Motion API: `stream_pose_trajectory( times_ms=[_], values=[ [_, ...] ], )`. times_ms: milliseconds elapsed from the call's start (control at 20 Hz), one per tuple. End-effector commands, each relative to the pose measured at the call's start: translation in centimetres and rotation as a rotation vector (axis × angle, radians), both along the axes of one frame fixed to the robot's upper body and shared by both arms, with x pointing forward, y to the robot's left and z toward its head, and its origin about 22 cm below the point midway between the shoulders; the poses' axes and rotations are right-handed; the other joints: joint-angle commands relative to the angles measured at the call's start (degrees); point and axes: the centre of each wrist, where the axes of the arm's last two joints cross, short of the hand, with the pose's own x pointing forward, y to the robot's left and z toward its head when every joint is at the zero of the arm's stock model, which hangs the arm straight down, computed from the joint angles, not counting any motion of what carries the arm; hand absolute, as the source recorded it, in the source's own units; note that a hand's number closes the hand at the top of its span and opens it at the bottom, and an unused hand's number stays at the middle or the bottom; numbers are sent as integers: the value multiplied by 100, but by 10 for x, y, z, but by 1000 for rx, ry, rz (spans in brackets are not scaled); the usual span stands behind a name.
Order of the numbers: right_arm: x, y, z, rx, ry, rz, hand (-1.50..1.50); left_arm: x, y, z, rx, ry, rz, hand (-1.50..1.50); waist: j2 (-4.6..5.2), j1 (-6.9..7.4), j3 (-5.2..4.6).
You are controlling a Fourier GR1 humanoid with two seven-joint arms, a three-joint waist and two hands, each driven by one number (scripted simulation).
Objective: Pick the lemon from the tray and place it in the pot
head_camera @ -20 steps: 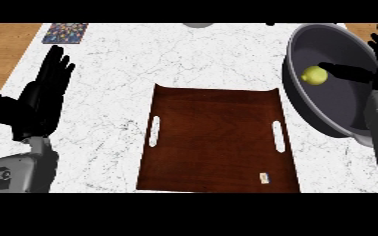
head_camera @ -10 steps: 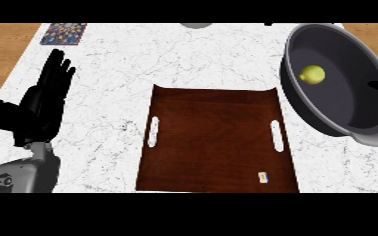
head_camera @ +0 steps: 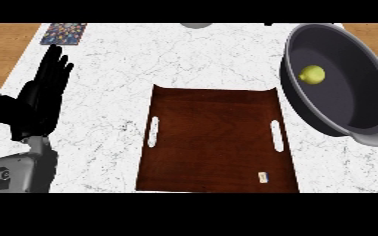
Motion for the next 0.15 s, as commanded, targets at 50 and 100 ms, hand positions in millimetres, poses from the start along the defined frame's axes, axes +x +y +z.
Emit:
stream_pose_trajectory(
  times_ms=[50, 100],
  values=[
    [-12, -2, -14, 20, 5, 9, -150, -7, -7, 7, -5, -3, 14, 0, -7, 3, -1],
    [-12, -22, 23, 6, 15, 3, -150, -4, 3, 3, 1, -4, -1, 0, 4, 25, 2]
  ],
)
